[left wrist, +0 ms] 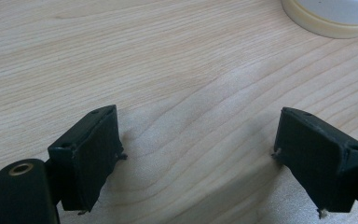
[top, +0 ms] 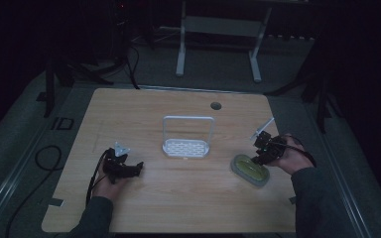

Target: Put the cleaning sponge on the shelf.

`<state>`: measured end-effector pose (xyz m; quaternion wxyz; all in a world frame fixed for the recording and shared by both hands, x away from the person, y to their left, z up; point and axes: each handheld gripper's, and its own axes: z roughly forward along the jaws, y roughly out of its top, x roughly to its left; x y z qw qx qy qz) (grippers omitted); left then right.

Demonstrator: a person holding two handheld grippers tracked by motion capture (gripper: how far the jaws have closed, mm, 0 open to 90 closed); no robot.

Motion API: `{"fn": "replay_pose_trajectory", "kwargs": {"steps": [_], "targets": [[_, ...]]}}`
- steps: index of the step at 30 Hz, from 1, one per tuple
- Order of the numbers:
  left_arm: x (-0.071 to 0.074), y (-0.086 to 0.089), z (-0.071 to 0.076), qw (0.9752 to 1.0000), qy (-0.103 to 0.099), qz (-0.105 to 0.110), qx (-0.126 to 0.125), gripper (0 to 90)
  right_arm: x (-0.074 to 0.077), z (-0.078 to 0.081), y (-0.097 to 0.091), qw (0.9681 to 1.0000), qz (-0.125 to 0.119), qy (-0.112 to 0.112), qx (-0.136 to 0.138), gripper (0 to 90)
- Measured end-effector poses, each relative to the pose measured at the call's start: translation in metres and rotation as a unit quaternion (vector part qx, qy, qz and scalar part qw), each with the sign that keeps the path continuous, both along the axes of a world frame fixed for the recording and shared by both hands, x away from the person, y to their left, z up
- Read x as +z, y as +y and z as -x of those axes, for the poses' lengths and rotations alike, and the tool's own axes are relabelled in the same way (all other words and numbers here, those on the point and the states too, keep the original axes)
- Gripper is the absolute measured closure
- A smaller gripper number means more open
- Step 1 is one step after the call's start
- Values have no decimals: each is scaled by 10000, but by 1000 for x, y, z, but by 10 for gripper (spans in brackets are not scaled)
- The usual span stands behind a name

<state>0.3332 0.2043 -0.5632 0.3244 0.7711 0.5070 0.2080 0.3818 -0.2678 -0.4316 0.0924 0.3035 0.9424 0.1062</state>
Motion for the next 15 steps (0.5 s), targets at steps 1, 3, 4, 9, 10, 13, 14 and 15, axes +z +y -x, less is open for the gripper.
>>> {"fn": "replay_pose_trajectory", "kwargs": {"steps": [1, 3, 4, 9, 10, 13, 14, 15], "targets": [[0, 0, 0, 10000, 0, -3, 0, 143, 0, 0, 0, 10000, 13, 33, -13, 581], [0, 0, 0, 10000, 0, -3, 0, 144, -2, -2, 1, 10000, 57, 64, 9, 581], [0, 0, 0, 10000, 0, -4, -1, 144, -3, -2, 1, 9999, 116, 71, 17, 580], [0, 0, 0, 10000, 0, -5, 2, 143, -8, -6, 6, 9995, 269, 171, 62, 580], [0, 0, 0, 10000, 2, 1, 4, 144, -9, -7, 7, 9994, 282, 181, 90, 581], [0, 0, 0, 10000, 3, 5, 4, 144, -10, -8, 8, 9990, 340, 252, 134, 594], [0, 0, 0, 10000, 4, 4, 4, 144, -10, -9, 8, 9990, 321, 274, 119, 598], [0, 0, 0, 10000, 3, 4, 5, 144, -10, -10, 8, 9990, 321, 306, 109, 600]]}}
